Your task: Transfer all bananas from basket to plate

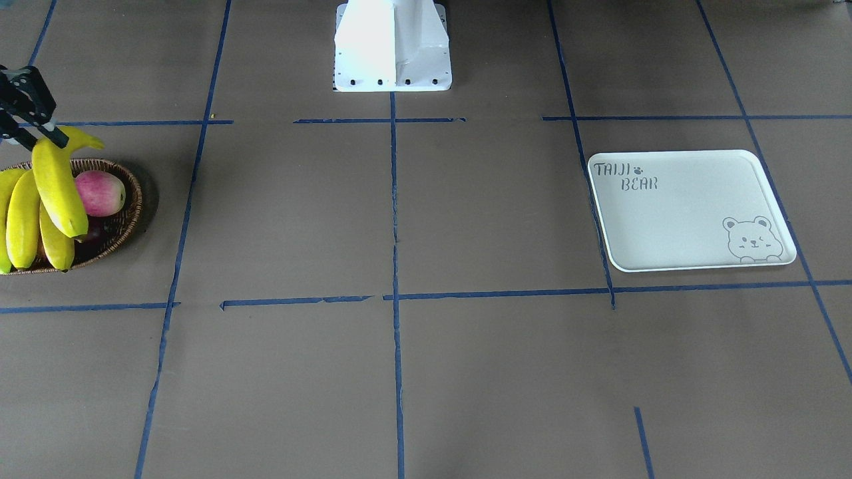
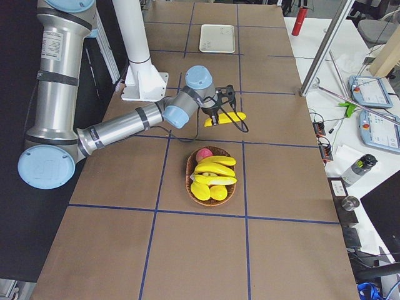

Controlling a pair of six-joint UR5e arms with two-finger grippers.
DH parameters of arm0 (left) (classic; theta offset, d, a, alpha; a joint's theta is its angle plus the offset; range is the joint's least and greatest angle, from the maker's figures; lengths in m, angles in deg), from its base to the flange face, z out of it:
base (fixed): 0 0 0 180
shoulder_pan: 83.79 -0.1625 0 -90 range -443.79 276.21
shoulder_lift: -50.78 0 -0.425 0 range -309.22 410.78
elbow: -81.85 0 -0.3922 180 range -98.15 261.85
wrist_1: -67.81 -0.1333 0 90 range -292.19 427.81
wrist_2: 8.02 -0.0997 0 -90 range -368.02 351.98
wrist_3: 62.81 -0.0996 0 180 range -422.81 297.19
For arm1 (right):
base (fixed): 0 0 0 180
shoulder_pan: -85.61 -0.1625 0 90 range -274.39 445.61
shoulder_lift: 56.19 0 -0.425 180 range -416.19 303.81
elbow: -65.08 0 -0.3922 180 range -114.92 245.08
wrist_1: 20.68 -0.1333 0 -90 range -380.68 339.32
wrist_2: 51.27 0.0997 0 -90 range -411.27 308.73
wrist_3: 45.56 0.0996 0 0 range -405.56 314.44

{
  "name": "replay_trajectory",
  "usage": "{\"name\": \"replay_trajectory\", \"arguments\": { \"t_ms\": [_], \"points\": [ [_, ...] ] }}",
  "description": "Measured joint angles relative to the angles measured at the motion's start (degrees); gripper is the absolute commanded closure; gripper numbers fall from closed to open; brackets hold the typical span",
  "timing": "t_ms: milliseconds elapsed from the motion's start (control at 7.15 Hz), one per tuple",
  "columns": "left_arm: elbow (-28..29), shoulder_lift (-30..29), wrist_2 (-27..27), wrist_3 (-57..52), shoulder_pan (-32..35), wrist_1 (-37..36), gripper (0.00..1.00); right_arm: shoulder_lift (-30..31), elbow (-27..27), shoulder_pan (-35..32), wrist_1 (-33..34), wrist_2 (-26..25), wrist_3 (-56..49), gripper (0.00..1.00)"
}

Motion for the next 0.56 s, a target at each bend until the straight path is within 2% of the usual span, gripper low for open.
{"name": "replay_trajectory", "arguments": {
  "t_ms": [280,559],
  "points": [
    [-0.8,-2.9,3.6,14.2,-4.5,8.6,0.01,-9.5,-0.4,7.7,0.0,-2.7,15.2,0.99],
    [-0.4,-9.0,7.4,35.2,-10.1,17.7,0.01,-16.7,-0.5,16.2,-0.1,-9.3,25.2,0.98]
  ]
}}
